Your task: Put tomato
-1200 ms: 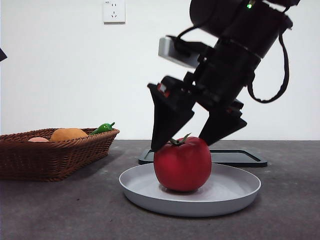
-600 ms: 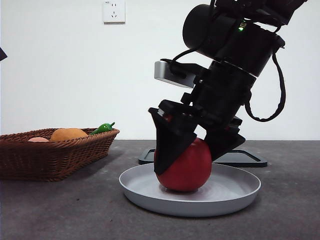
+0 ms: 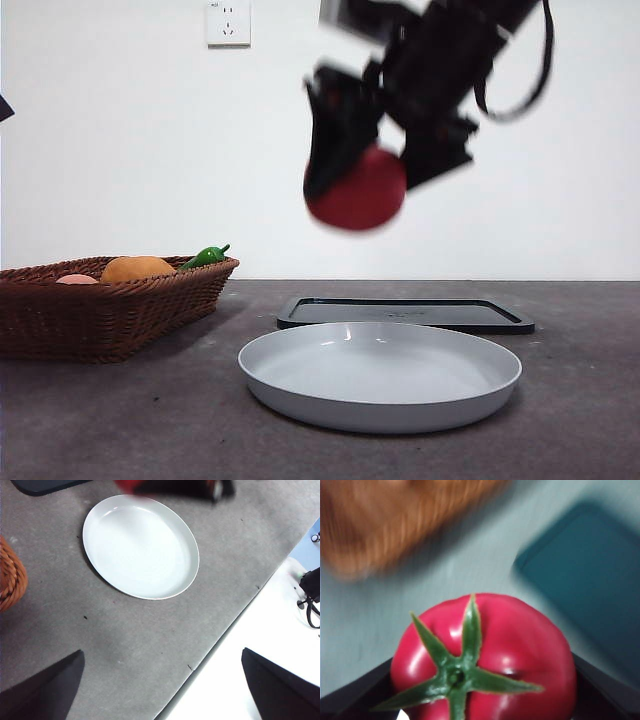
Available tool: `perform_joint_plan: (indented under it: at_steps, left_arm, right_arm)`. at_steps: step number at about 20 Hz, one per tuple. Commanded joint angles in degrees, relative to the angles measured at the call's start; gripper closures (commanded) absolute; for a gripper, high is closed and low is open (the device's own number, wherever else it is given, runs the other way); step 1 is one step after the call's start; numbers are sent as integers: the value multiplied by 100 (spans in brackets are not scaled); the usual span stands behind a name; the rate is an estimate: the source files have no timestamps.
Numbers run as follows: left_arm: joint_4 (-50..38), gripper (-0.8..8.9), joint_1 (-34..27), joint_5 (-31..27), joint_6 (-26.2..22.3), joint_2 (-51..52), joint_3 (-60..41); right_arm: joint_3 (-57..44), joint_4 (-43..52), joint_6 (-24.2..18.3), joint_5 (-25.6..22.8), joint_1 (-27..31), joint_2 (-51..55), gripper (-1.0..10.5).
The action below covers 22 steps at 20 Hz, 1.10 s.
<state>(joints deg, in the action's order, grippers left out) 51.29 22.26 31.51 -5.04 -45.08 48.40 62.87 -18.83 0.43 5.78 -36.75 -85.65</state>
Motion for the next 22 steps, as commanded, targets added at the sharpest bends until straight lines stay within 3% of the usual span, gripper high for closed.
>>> perform_joint_plan:
  at_steps: [1, 10, 16, 22]
  left_arm:
    - [-28, 318, 24, 28, -52, -26, 85]
    - [-28, 318, 24, 28, -48, -26, 85]
    - [-9, 318, 24, 28, -46, -26, 85]
    - [-4, 318, 24, 28, -46, -26, 85]
  right_arm:
    - [474, -138, 20, -13, 317, -190, 705]
    - [1965, 0, -98, 264, 1434, -1781, 705]
    - [2378, 393, -94, 358, 1578, -2997, 705]
    - [2385, 649, -92, 332, 1604, -3436, 704]
